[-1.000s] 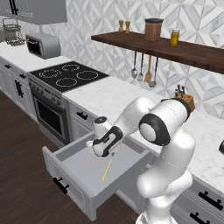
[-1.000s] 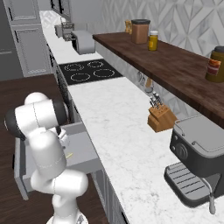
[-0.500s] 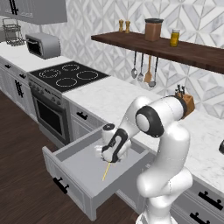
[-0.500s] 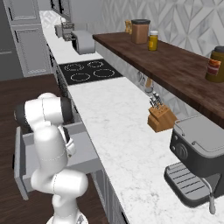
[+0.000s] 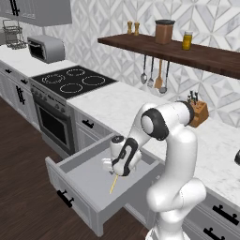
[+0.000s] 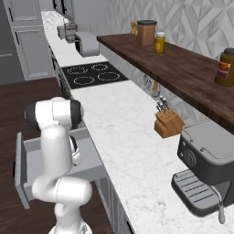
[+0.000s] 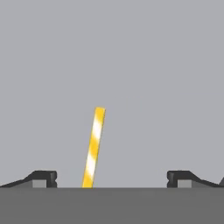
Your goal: Take a straw from the drawer in front and place it inside the glass cup on the dining counter.
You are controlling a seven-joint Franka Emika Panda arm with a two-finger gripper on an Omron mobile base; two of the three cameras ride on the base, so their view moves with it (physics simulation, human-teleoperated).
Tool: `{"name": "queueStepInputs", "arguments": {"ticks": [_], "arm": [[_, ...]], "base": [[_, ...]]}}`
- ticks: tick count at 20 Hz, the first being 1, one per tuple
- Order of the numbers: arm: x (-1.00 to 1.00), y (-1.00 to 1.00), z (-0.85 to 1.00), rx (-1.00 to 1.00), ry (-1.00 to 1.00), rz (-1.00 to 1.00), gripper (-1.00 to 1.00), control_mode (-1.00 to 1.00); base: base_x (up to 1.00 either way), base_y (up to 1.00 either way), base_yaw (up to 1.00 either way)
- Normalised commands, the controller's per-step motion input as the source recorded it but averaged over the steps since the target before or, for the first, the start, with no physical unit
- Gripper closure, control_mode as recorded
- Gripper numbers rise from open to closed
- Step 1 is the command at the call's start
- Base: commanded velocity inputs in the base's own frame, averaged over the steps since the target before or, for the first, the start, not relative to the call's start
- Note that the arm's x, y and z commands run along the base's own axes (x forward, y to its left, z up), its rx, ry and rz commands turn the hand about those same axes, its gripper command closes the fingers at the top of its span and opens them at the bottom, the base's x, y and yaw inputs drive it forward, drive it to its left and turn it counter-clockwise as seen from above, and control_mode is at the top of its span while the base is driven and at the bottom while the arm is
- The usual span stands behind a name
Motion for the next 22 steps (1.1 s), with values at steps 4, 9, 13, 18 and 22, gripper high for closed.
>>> {"name": "queueStepInputs", "arguments": {"ticks": [4, 9, 13, 18, 22], "arm": [[0.28, 0.14, -0.16, 0.0, 0.05, 0.0, -1.0, -1.0], [0.15, 0.17, -0.25, 0.0, 0.06, 0.0, -1.0, -1.0], [0.02, 0.07, -0.32, 0.0, 0.04, 0.0, -1.0, -1.0], [-0.07, 0.0, -0.5, 0.0, 0.03, 0.0, 1.0, -1.0], [-0.17, 0.0, -0.5, 0.0, 0.0, 0.0, 1.0, -1.0]], "base": [[0.0, 0.0, 0.0], [0.0, 0.0, 0.0], [0.0, 0.0, 0.0], [0.0, 0.0, 0.0], [0.0, 0.0, 0.0]]}}
